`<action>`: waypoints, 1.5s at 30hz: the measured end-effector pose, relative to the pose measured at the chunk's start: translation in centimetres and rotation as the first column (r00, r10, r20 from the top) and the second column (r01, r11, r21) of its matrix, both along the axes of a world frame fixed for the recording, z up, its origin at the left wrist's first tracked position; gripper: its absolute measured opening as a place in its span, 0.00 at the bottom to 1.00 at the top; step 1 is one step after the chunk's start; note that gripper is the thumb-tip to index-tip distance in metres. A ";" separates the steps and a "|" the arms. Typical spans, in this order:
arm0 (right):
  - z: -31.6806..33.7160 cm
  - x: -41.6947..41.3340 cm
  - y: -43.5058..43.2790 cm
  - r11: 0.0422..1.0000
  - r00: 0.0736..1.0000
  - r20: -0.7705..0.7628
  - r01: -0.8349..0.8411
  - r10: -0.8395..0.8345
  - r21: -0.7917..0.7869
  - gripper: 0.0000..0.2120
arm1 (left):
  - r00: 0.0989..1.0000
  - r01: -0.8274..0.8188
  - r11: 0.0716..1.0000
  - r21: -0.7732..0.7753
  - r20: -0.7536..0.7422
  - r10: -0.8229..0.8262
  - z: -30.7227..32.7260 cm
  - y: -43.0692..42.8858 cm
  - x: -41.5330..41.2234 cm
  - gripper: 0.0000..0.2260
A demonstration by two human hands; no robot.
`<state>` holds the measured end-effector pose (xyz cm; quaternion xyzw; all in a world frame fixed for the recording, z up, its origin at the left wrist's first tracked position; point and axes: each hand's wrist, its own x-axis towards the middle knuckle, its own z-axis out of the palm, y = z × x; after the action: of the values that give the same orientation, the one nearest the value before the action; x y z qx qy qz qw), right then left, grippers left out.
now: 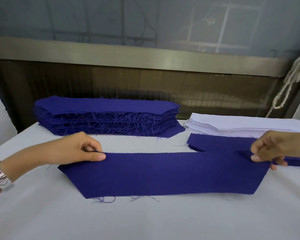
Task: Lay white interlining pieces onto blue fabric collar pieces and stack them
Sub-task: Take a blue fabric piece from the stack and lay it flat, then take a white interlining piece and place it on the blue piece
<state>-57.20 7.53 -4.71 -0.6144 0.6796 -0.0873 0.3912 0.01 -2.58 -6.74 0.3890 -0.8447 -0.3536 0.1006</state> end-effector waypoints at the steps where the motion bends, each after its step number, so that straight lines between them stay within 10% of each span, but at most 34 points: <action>1: -0.2 0.1 0.0 1.000 1.000 -0.001 -0.004 0.004 0.011 0.17 | 0.999 -0.010 0.998 -0.058 0.031 0.012 -0.3 0.2 0.2 0.11; 5: -0.8 0.7 0.2 0.999 0.999 -0.032 -0.026 0.027 0.024 0.18 | 0.983 -0.078 0.954 -0.288 0.140 0.123 -1.1 0.9 0.9 0.20; 15: -0.1 3.2 1.7 0.993 0.989 -0.137 -0.049 0.063 0.104 0.17 | 0.937 -0.142 0.948 -0.285 0.270 0.222 -0.3 1.8 0.8 0.16; 23: 0.5 4.4 2.4 0.995 0.975 -0.223 0.019 0.004 0.099 0.12 | 0.938 -0.222 0.940 -0.260 0.207 0.279 0.2 0.6 2.8 0.31; 33: 2.3 4.5 2.4 0.987 0.969 -0.192 0.141 -0.154 -0.080 0.21 | 0.976 -0.211 0.761 -0.614 -0.094 0.195 0.6 0.9 -1.2 0.13; 45: 1.8 -3.5 -3.3 0.493 0.750 0.147 0.554 -0.644 -0.671 0.06 | 0.995 -0.011 0.653 -0.757 -0.076 -0.072 2.7 -0.3 -19.6 0.13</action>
<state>-60.69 4.25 -2.92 -0.4410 0.7917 -0.4208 0.0407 -19.61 -2.88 -4.07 0.2795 -0.9155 0.0096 0.2891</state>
